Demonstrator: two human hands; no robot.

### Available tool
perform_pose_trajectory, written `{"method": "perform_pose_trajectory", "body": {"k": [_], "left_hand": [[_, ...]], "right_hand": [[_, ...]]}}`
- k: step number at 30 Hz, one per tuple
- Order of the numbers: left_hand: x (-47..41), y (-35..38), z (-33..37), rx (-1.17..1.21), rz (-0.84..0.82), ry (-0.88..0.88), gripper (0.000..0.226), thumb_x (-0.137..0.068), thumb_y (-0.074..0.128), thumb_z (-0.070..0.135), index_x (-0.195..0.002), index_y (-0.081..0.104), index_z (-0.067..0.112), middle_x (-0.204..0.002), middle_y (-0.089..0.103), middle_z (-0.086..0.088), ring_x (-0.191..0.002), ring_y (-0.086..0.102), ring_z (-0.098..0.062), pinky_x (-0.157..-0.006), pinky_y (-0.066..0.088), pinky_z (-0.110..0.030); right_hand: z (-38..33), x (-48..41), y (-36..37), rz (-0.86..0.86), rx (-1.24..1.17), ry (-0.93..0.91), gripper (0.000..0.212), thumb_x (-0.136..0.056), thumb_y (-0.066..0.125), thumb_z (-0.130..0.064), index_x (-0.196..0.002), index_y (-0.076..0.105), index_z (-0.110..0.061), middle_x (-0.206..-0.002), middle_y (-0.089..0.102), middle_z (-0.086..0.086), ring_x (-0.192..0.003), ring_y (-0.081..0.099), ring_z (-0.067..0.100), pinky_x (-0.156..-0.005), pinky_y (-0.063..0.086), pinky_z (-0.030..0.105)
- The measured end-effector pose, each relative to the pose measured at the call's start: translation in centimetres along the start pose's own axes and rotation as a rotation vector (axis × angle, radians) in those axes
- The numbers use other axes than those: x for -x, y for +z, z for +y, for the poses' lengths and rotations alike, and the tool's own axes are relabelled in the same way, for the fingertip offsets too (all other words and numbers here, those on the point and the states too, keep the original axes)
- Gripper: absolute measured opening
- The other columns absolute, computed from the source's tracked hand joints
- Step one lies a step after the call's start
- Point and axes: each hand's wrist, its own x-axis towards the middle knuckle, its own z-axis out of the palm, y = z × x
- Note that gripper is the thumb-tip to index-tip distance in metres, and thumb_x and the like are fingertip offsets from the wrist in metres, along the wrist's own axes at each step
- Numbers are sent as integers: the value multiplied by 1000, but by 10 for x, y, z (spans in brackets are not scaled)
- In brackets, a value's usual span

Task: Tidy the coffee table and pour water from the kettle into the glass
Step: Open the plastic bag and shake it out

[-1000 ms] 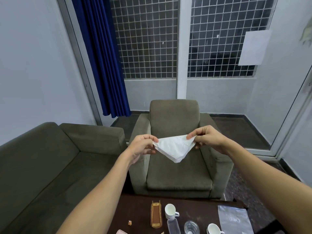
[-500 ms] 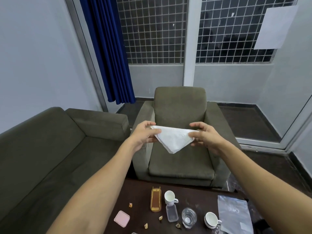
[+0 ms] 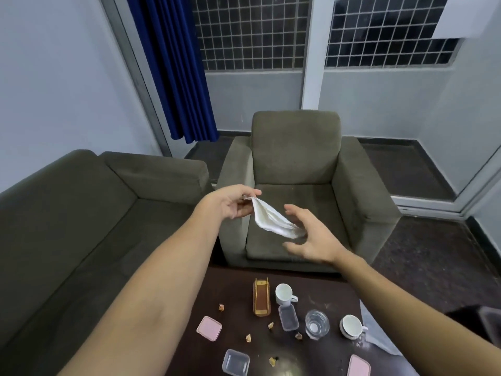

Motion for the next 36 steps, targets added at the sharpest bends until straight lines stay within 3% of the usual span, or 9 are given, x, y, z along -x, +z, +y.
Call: {"method": "perform_pose_trajectory", "body": {"k": [3, 8, 14, 17, 22, 25, 29, 33, 36], "left_hand": [[-19, -11, 0, -8, -39, -78, 14, -88, 65, -3, -96, 73, 5, -83, 68, -9, -55, 72, -15, -47, 58, -24], [-55, -30, -8, -84, -49, -195, 8, -87, 70, -1, -90, 67, 6, -81, 69, -7, -51, 71, -15, -44, 56, -23], [-96, -33, -33, -353, -67, -231, 14, -88, 63, 2, -78, 58, 9, -75, 65, -3, -53, 68, -11, -43, 54, -19], [-120, -29, -54, -448, -41, -183, 17, -90, 65, 1, -77, 58, 10, -73, 64, -4, -61, 64, -12, -41, 53, -18], [-167, -26, -102, -571, 8, -167, 15, -83, 72, -3, -90, 61, 5, -77, 68, -10, -51, 66, -15, -43, 54, -24], [-195, -26, -134, -671, 17, -207, 12, -82, 71, 1, -84, 61, 7, -73, 67, -8, -42, 61, -11, -41, 52, -21], [-234, -29, -178, -740, 28, -249, 12, -76, 73, 3, -77, 62, 9, -67, 64, -6, -44, 58, -13, -42, 49, -20], [-275, -36, -216, -873, 57, -241, 8, -67, 76, 12, -69, 69, 9, -51, 62, -3, -47, 54, -17, -46, 38, -20], [-300, -40, -242, -991, 68, -217, 18, -68, 81, 22, -76, 74, 8, -51, 64, -2, -54, 58, -21, -56, 48, -24]], "right_hand": [[-9, -6, 36, 116, 229, -12, 94, -71, 80, -51, -153, 41, -30, -139, 53, -9, -124, 56, 8, -101, 49, 29], [-12, -17, 93, 349, 452, 101, 45, -84, 70, -21, -128, 66, -24, -112, 69, -2, -95, 69, 31, -70, 57, 42], [0, -18, 143, 505, 493, 318, 10, -92, 66, -24, -95, 74, -22, -88, 68, 0, -79, 67, 34, -57, 52, 40], [15, -18, 167, 505, 487, 429, 14, -95, 65, -26, -85, 70, -17, -84, 63, 3, -77, 66, 36, -55, 46, 38], [51, -15, 212, 371, 438, 588, 18, -97, 58, -25, -89, 70, -13, -92, 63, 5, -82, 64, 38, -59, 41, 36], [76, -13, 238, 300, 404, 658, 27, -102, 52, -30, -90, 69, -12, -96, 63, 8, -79, 66, 39, -63, 48, 40], [111, -14, 270, 259, 392, 776, 27, -101, 52, -28, -87, 69, -12, -87, 68, 7, -78, 66, 35, -58, 35, 34], [148, -21, 298, 254, 412, 804, 28, -100, 53, -27, -87, 72, -12, -85, 70, 8, -78, 67, 32, -57, 35, 31], [173, -23, 319, 218, 403, 821, 27, -101, 52, -26, -94, 74, -13, -93, 72, 9, -80, 69, 31, -59, 40, 31]]}}
